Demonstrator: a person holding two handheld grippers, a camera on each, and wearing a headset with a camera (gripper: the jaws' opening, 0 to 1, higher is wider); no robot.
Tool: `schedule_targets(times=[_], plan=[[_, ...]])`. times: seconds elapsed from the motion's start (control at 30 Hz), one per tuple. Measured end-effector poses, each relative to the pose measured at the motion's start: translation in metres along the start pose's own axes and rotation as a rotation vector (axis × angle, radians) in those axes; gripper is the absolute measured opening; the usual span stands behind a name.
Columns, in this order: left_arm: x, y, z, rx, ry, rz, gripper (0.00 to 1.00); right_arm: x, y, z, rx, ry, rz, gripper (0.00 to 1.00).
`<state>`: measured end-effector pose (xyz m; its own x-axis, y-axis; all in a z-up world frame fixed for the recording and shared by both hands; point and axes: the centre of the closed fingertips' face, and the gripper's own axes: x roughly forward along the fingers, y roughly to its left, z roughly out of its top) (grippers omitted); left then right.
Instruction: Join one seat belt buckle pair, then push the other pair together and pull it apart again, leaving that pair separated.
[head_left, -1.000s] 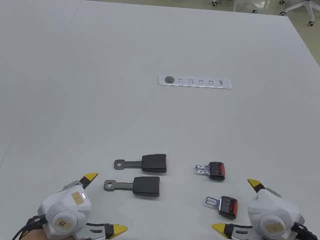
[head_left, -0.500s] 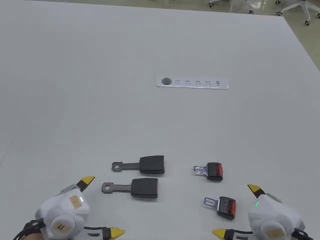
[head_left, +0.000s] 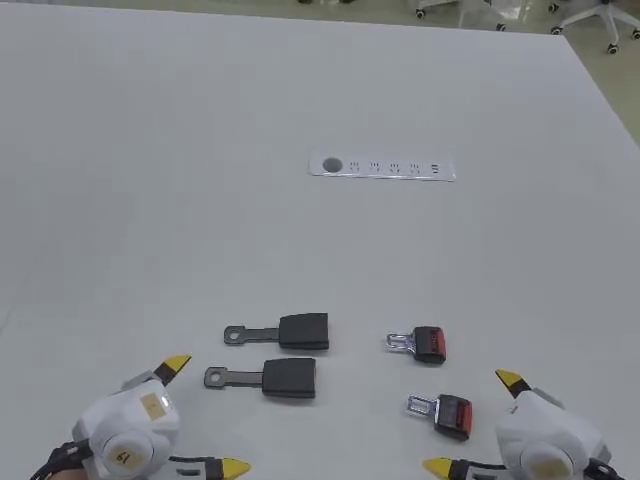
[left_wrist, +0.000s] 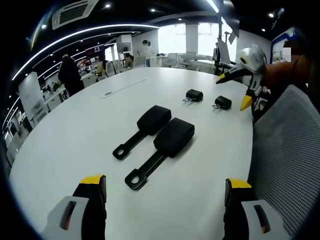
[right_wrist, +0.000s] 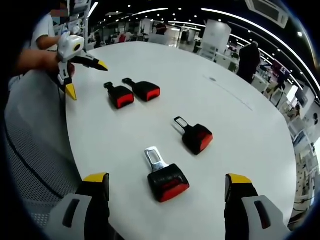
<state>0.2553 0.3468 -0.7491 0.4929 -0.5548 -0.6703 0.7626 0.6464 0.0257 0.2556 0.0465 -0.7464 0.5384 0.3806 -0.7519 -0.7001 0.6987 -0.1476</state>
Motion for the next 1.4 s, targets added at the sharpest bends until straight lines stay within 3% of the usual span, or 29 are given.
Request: schedule_targets(times=[0.27, 0.7, 1.17, 1.27, 1.4], plan=[[0.000, -0.002, -0.002, 0.006, 0.015, -0.002, 1.00, 0.002, 0.001, 0.003, 0.006, -0.004, 0.011, 0.97], [-0.001, -0.002, -0.004, -0.034, 0.041, -0.005, 0.98, 0.003, 0.002, 0.009, 0.025, 0.000, 0.027, 0.91], [0.003, -0.001, -0.011, -0.024, 0.055, -0.014, 1.00, -0.001, 0.002, 0.004, -0.022, 0.036, 0.044, 0.86], [0.003, -0.004, -0.008, -0.030, 0.052, -0.015, 0.99, -0.002, -0.001, 0.007, -0.069, 0.023, 0.034, 0.82], [0.003, -0.007, -0.007, -0.030, 0.056, -0.024, 0.98, 0.000, 0.001, 0.011, -0.043, 0.006, 0.046, 0.81]])
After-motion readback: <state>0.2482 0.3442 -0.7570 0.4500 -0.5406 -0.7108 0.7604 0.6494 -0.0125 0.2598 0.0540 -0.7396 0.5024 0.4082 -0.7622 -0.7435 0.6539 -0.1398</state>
